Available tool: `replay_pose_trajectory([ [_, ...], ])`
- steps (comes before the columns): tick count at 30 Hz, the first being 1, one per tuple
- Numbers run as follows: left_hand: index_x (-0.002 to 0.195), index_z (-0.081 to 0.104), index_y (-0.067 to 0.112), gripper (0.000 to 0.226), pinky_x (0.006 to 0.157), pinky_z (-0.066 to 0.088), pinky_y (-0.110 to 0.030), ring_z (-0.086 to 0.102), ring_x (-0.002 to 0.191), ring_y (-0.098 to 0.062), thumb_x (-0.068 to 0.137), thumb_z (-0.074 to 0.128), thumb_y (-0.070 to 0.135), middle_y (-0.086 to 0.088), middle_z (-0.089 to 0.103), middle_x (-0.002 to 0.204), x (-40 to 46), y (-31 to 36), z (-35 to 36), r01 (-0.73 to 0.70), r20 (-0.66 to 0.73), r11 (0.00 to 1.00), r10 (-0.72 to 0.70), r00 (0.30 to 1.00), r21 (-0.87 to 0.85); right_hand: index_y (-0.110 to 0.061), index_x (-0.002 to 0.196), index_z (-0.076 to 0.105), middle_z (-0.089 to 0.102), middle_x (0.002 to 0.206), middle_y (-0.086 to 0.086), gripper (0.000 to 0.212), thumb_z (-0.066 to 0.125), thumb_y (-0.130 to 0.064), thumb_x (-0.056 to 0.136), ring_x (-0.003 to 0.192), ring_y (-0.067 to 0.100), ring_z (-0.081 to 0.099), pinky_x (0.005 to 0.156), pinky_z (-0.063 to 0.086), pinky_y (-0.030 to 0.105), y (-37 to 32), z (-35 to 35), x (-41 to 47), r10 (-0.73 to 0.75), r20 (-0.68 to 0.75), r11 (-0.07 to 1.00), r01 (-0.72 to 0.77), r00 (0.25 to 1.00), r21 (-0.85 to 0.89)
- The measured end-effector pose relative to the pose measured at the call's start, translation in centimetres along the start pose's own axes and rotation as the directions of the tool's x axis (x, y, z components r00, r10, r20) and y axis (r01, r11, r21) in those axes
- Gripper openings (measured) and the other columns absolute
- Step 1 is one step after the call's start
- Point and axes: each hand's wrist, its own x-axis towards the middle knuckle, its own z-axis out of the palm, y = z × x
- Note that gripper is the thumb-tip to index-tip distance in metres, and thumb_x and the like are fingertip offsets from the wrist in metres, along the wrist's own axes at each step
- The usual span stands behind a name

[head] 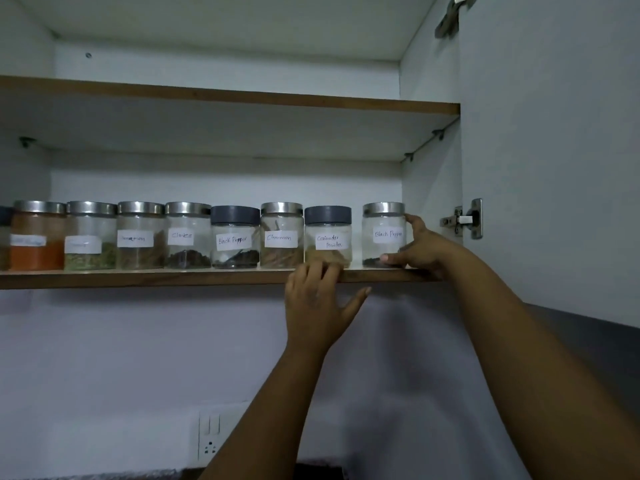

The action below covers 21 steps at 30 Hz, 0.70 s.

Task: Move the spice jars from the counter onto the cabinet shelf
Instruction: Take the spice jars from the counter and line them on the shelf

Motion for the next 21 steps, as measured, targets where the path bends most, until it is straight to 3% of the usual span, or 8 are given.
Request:
replay_pose_trajectory([
  [8, 0.088, 0.059, 0.026, 0.043, 0.08, 0.025, -0.026, 0.045, 0.083, -0.013, 0.081, 0.056, 0.068, 0.01, 0.051, 0.088, 0.1, -0.1, 2.4, 0.012, -0.164, 1.0, -0.012, 0.986, -0.001, -0.032, 0.153, -0.007, 0.047, 0.145, 0.01, 0.113, 0.078, -0.034, 0.079, 0.131, 0.029, 0.044, 0.099, 0.034, 0.034, 0.8, -0.2, 1.9, -0.009, 0.11, 0.99, 0.024, 0.994, -0.137],
  [21, 0.091, 0.058, 0.026, 0.038, 0.081, 0.023, -0.025, 0.045, 0.084, -0.012, 0.08, 0.06, 0.062, 0.009, 0.05, 0.089, 0.0, -0.6, 2.7, -0.025, -0.181, 1.0, 0.025, 0.983, 0.007, -0.011, 0.152, 0.014, 0.049, 0.145, 0.007, 0.095, 0.066, -0.052, 0.084, 0.131, 0.027, 0.045, 0.105, 0.037, 0.038, 1.0, 0.9, 1.4, -0.03, 0.068, 0.958, 0.048, 0.997, -0.283],
])
